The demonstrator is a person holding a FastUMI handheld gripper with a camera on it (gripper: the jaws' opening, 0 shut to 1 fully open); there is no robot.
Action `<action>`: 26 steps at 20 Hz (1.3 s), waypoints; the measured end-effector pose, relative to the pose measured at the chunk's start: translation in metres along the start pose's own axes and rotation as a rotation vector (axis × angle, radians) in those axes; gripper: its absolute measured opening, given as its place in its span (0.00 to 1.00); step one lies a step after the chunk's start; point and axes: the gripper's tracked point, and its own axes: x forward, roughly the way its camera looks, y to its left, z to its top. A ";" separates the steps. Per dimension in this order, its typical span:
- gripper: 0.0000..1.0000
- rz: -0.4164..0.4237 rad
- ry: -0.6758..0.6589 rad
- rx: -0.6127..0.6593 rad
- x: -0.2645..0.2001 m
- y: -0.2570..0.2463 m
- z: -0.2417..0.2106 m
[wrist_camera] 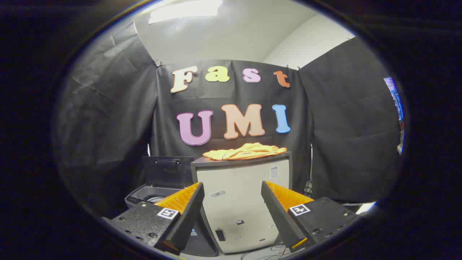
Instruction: Put the clothes into the washing machine and then close the washing machine lid.
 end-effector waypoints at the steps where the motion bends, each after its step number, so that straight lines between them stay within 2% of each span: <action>1: 0.95 0.003 0.002 -0.004 0.000 0.001 -0.001; 10: 0.95 0.021 0.040 -0.051 0.007 0.022 -0.012; 16: 0.95 0.020 0.066 -0.037 0.019 0.034 -0.022; 21: 0.95 -0.025 0.109 0.014 0.052 0.030 -0.018; 24: 0.96 0.004 0.095 0.050 0.080 0.042 0.006; 26: 0.96 -0.012 0.081 0.022 0.102 0.035 0.022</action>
